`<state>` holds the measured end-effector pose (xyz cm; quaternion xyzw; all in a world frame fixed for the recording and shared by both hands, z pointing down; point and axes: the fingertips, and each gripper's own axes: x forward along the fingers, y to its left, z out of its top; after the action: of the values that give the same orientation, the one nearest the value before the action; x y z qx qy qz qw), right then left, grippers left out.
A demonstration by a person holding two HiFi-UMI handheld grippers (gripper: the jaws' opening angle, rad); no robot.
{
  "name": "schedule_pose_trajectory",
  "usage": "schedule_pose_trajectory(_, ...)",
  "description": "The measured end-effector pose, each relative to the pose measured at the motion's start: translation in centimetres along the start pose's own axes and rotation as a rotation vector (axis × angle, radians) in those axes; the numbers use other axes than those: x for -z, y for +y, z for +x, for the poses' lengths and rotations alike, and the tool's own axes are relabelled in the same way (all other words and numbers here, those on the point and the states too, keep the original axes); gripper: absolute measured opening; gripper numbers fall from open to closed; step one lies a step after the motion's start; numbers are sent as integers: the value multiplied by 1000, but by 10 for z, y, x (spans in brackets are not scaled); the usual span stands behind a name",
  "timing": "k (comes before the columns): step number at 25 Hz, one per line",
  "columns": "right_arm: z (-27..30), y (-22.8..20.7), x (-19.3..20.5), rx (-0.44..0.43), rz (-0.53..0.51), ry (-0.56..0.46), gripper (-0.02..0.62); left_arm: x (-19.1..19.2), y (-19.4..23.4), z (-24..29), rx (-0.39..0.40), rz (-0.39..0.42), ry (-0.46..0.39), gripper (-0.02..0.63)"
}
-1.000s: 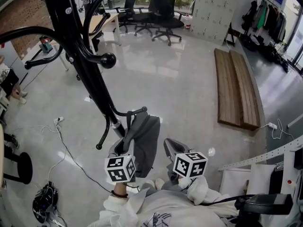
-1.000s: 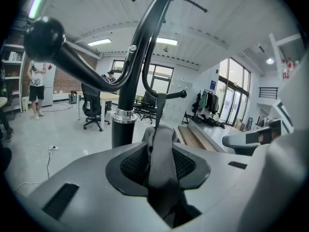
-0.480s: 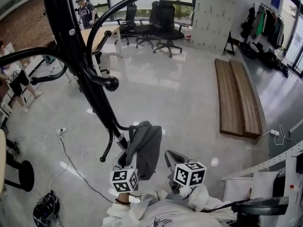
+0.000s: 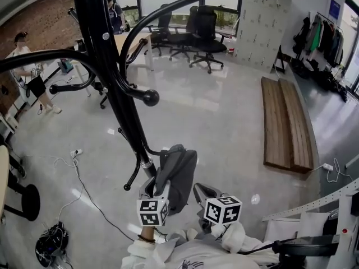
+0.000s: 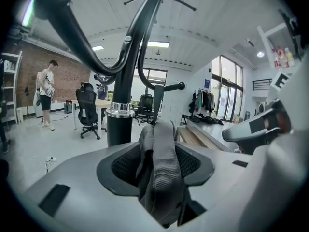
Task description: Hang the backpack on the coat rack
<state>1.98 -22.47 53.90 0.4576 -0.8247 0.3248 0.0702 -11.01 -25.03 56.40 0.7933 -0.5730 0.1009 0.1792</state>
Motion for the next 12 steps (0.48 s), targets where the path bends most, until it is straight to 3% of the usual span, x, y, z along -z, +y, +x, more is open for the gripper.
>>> schedule_pose_trajectory(6,0,-4,3,-4,1,12,12,-1,-2,3,-10,15,1,208)
schedule_pose_trajectory(12,0,-5,6,-8,6,25,12,-2,-5,3,-8,10,-4,282)
